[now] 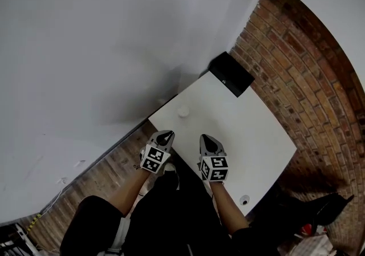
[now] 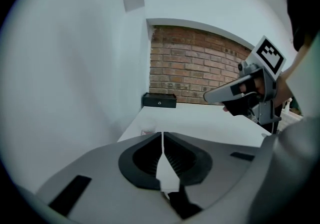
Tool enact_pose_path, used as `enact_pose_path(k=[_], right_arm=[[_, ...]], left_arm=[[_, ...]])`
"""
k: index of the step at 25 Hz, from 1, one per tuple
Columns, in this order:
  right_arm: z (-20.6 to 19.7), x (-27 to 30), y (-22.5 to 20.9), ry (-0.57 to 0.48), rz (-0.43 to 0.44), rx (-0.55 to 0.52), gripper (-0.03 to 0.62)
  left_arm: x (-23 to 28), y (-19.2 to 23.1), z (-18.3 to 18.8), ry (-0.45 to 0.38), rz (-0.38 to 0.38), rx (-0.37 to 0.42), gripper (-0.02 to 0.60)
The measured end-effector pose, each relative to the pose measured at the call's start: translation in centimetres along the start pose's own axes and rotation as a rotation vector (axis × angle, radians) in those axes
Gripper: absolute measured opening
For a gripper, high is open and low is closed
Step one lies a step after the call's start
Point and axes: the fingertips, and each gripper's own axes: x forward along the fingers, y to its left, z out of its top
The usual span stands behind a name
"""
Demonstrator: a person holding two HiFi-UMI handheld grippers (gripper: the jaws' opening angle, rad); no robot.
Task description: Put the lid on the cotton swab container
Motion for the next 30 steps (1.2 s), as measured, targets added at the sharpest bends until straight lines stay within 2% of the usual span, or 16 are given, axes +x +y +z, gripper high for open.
enact_pose_path(k=[3, 8, 11, 18, 30], right_arm=[[-0.5, -2.2, -0.4, -0.035, -0.033, -0.009, 0.021], [-0.9, -4.9, 0.0, -0.077, -0.049, 0.028, 0.021], [-1.5, -6.1, 0.6, -0.081, -0.037, 0.02, 0.021], [-2.8, -10.7, 2.0, -0.087, 0.001, -0.078, 0.021], [-5.0, -16.5, 3.6, -0.129, 0.03, -0.06, 0.021]], left_arm=[[-0.8, -1.6, -0.5, -0.002, -0.019, -0.002, 0.019], [-2.5, -3.0, -0.1, -0.007, -0.004, -0.012, 0.018], [-3.8, -4.0, 0.5, -0.018, -0.004, -0.023, 0.018], [-7.6, -7.3, 0.6, -0.04, 0.072, -0.05, 0.018], [-13.1, -12.8, 0.0, -0.065, 0.116, -0.027, 0.018]])
